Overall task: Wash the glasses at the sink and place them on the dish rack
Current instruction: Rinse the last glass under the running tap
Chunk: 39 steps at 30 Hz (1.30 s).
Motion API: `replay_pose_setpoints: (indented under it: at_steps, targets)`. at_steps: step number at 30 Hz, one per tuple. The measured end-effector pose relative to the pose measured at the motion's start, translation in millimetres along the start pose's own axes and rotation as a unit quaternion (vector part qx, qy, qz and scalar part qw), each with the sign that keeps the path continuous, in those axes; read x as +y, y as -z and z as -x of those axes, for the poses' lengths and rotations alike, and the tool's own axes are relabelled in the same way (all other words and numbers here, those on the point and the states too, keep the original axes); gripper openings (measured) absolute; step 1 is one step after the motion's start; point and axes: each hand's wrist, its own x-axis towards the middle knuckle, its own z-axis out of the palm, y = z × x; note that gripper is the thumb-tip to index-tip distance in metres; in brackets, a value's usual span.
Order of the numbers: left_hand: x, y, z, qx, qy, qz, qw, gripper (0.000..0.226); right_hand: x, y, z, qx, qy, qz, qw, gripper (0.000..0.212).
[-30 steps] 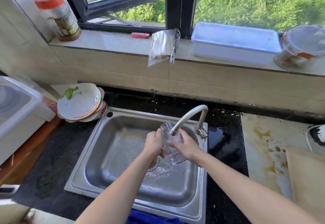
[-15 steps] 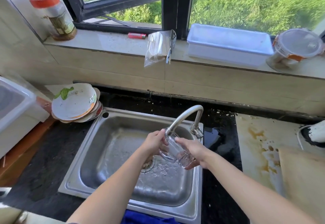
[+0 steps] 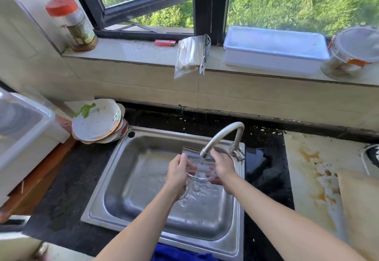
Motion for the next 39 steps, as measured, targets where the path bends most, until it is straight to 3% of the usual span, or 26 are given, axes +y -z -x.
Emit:
replay_pose_setpoints:
  at_steps: [4, 8, 10, 13, 16, 20, 23, 25, 27, 30, 33, 35, 37, 39]
  targets:
    - [4.3, 3.7, -13.7, -0.039, 0.127, 0.043, 0.990, 0.045, 7.2, 11.0, 3.4, 0.017, 0.132, 0.095, 0.987, 0.037]
    - [7.1, 7.3, -18.4, 0.011, 0.228, 0.296, 0.928, 0.026, -7.0, 25.5, 13.7, -0.027, 0.130, 0.023, 0.991, 0.029]
    - [1.2, 10.0, -18.7, -0.068, 0.239, 0.336, 0.908, 0.009, -17.9, 33.1, 13.7, -0.018, 0.095, -0.013, 0.995, 0.022]
    - [-0.1, 8.6, -14.2, -0.224, 0.249, 0.195, 0.922, 0.014, -24.5, 40.7, 12.5, -0.043, 0.094, 0.028, 0.994, 0.017]
    - [2.7, 3.7, -10.9, -0.252, 0.199, 0.084, 0.943, 0.006, -23.4, 36.4, 10.7, -0.052, 0.104, 0.032, 0.993, 0.021]
    - [4.5, -7.5, -11.2, -0.165, 0.064, 0.015, 0.984, 0.015, -11.3, 10.4, 0.5, 0.133, 0.137, 0.173, 0.966, 0.046]
    - [3.4, -5.8, -13.1, -0.103, -0.018, -0.090, 0.991, 0.027, 11.4, -15.3, 13.0, 0.100, 0.194, 0.234, 0.947, 0.054]
    - [2.1, 0.4, -11.4, -0.083, -0.060, -0.136, 0.985, 0.026, 17.5, -13.7, 8.7, 0.054, 0.204, 0.235, 0.949, 0.048]
    - [0.5, 2.2, -5.5, -0.083, -0.108, -0.178, 0.975, 0.027, 8.8, -3.7, -3.2, 0.054, 0.167, 0.152, 0.973, 0.043]
    - [-4.9, -2.4, -3.5, -0.046, -0.167, -0.274, 0.946, 0.034, 3.1, -9.2, -11.4, 0.085, 0.050, 0.070, 0.993, 0.059]
    - [-10.0, 0.0, -11.9, 0.000, -0.212, -0.326, 0.921, 0.025, 14.2, -29.4, -5.8, 0.027, 0.056, 0.101, 0.993, 0.068]
    - [-11.1, 1.4, -10.8, -0.006, -0.258, -0.332, 0.907, 0.020, 11.6, -22.4, -11.2, 0.027, 0.011, 0.046, 0.999, 0.073]
    - [-9.6, 1.9, -3.0, -0.019, -0.323, -0.324, 0.889, 0.018, -1.8, -9.1, -13.8, 0.035, -0.056, -0.038, 0.997, 0.059]
    - [-7.8, 1.6, 1.9, -0.022, -0.350, -0.314, 0.882, 0.019, -14.3, -1.7, -9.6, 0.026, -0.063, -0.063, 0.996, 0.034]
